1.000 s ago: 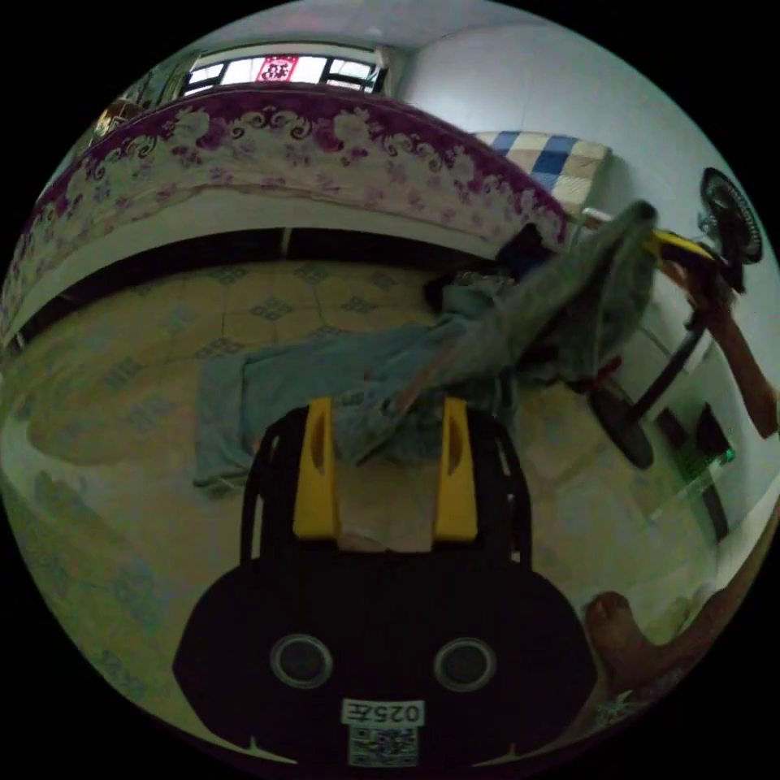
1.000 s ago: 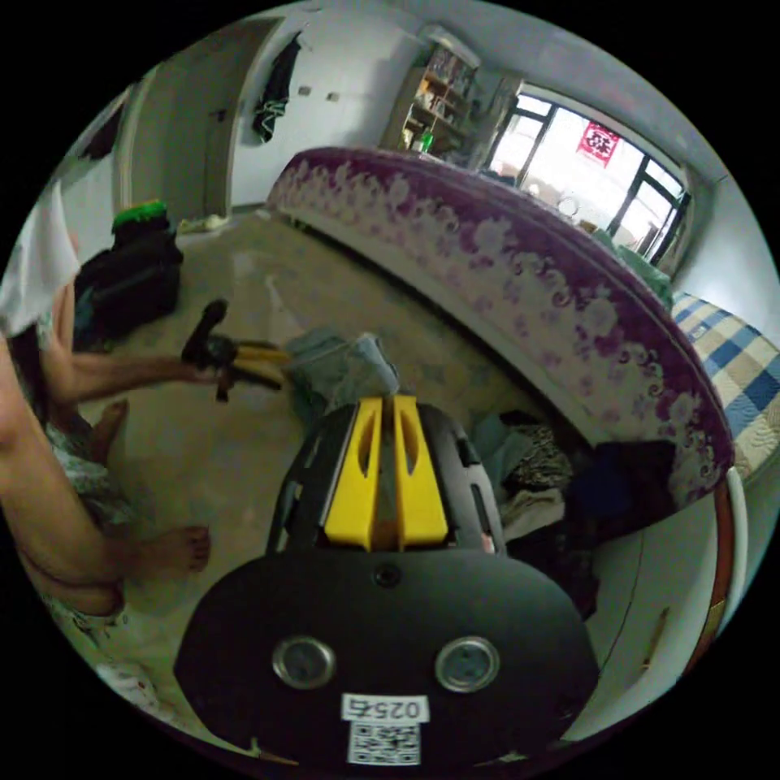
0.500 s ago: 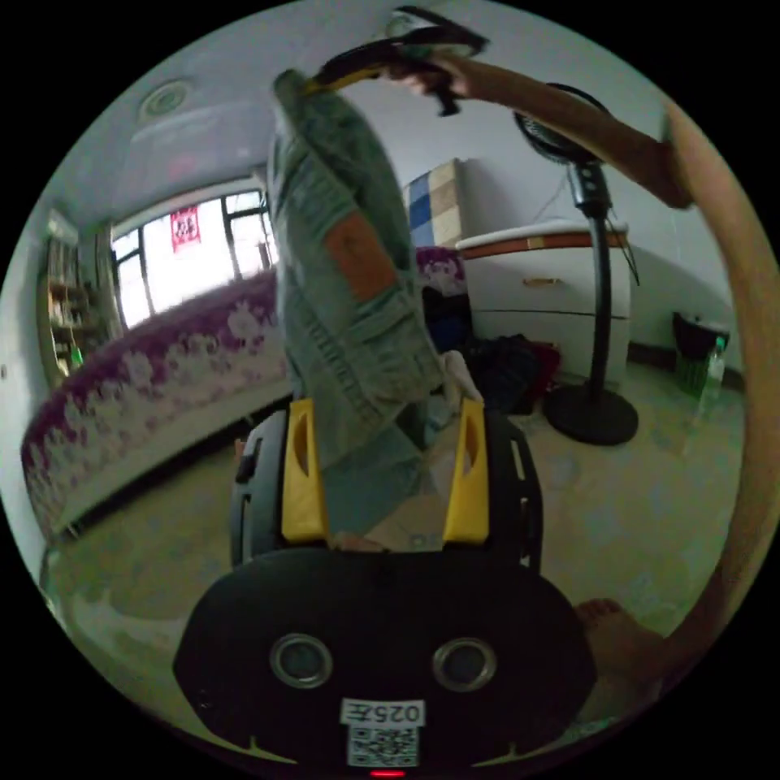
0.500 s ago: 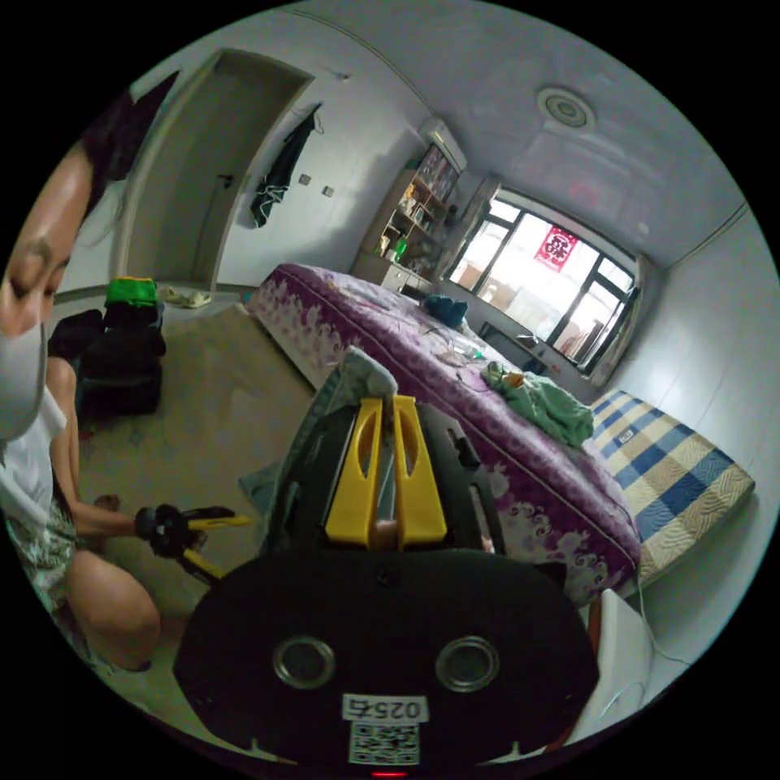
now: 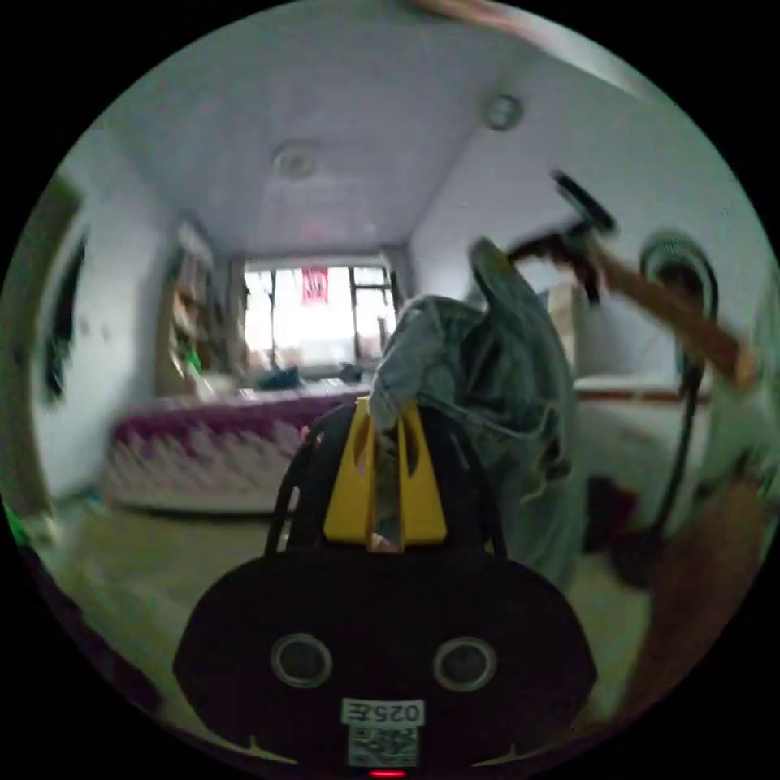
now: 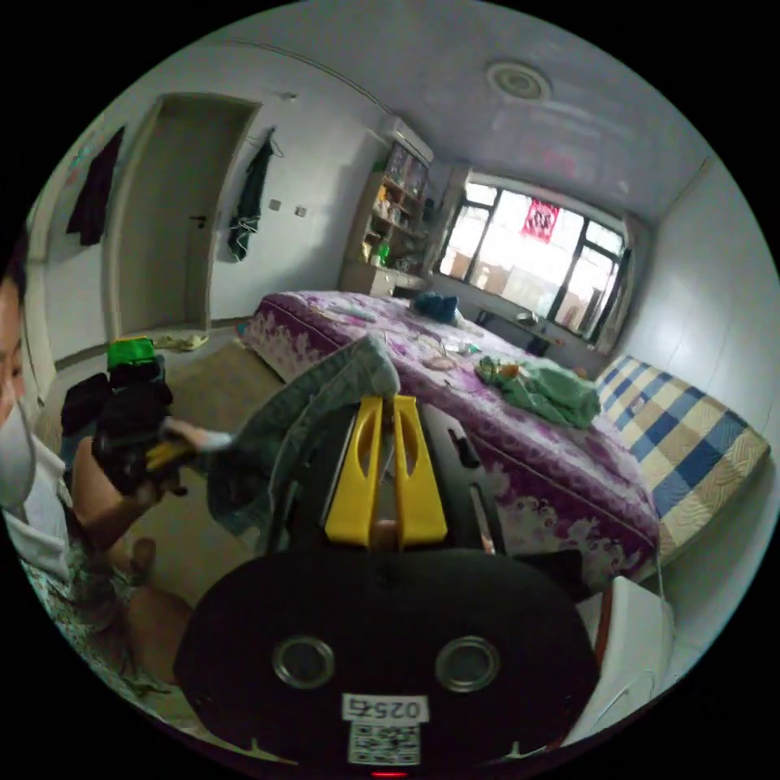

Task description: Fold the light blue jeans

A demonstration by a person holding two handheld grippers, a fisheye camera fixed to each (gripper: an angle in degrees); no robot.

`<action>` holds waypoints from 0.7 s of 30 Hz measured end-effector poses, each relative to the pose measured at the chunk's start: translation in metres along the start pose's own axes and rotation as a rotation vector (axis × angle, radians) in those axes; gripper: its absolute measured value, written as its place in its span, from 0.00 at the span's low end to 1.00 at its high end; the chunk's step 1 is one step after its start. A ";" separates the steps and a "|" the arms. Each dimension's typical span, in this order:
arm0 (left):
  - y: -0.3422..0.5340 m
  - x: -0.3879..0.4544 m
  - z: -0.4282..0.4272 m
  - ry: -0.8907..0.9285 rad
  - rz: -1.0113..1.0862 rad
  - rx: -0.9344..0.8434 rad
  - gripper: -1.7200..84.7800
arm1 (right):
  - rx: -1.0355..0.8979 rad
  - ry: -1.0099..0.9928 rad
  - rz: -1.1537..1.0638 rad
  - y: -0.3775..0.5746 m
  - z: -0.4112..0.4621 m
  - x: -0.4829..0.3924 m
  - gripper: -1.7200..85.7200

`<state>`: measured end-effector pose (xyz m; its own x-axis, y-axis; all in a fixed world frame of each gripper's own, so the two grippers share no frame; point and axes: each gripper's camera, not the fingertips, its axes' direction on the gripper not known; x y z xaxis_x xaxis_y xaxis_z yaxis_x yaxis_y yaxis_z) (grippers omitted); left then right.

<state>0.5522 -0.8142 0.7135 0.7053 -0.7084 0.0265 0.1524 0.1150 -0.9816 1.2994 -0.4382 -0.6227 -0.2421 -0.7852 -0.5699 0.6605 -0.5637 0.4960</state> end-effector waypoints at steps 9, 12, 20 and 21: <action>-0.212 -0.056 0.160 0.367 -0.184 -0.410 0.02 | 0.053 0.161 0.366 0.038 -0.042 0.135 0.01; -0.307 -0.046 0.166 0.486 -0.215 -0.360 0.02 | 0.167 0.393 0.263 -0.021 -0.114 0.109 0.01; -0.375 -0.210 0.080 0.756 -0.777 -0.192 0.01 | 0.445 0.445 0.012 -0.201 -0.172 -0.003 0.01; -0.363 -0.239 0.066 0.699 -0.820 -0.207 0.01 | 0.363 0.361 -0.011 -0.233 -0.143 -0.012 0.01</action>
<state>0.3738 -0.6410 1.0761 -0.1153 -0.7620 0.6372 0.2305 -0.6445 -0.7290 1.2501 -0.2605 -0.8257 0.0552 -0.6761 -0.7347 0.3543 -0.6747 0.6475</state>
